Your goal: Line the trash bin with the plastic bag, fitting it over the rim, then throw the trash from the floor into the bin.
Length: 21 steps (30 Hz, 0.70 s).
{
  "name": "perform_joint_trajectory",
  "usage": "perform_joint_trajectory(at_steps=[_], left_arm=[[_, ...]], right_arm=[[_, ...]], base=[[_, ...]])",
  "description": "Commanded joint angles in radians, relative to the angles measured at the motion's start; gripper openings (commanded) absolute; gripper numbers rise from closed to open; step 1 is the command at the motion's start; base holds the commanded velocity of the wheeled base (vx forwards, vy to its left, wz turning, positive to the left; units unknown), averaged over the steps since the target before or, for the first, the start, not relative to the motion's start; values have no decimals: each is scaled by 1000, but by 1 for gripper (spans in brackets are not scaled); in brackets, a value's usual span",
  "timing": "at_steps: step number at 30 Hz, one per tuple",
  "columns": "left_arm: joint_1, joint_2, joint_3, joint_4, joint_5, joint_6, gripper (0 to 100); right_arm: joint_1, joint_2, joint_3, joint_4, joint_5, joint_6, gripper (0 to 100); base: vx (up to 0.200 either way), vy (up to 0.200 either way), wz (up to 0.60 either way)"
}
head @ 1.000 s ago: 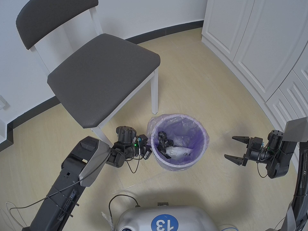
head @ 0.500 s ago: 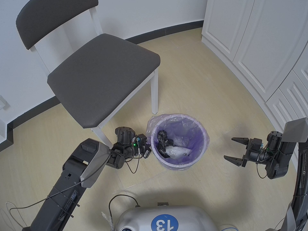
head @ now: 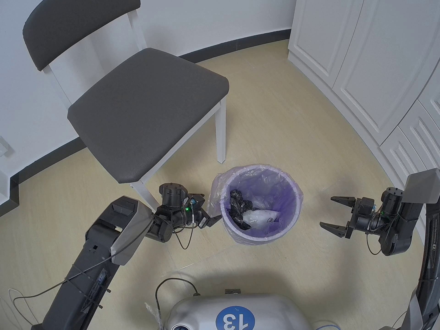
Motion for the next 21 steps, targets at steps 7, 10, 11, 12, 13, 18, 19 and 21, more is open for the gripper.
perform_joint_trajectory(at_steps=[7, 10, 11, 12, 13, 18, 19, 21], left_arm=[[11, -123, 177, -22, 285, 186, 100], [-14, -190, 321, -112, 454, 249, 100], [-21, -199, 349, -135, 480, 253, 100], [-27, -212, 382, -166, 508, 259, 100], [-33, -222, 416, -192, 523, 267, 100], [-43, -259, 539, -301, 564, 310, 100], [-44, -267, 565, -332, 581, 312, 100], [-46, -271, 579, -347, 592, 313, 100]], right_arm=[[-1, -2, 0, -13, 0, 0, 100], [-3, -2, -2, -13, 0, 1, 100], [-1, -2, -2, -13, 0, 0, 100], [-3, -2, -2, -13, 0, 0, 100], [-1, -3, -2, -13, 0, 0, 100], [-3, -6, 1, -13, 0, 0, 100], [-3, -6, 1, -13, 0, 0, 100], [-3, -6, 3, -13, 0, 0, 100]], base=[[0, 0, 0], [0, 0, 0], [0, 0, 0], [0, 0, 0], [0, 0, 0], [0, 0, 0], [0, 0, 0], [0, 0, 0]])
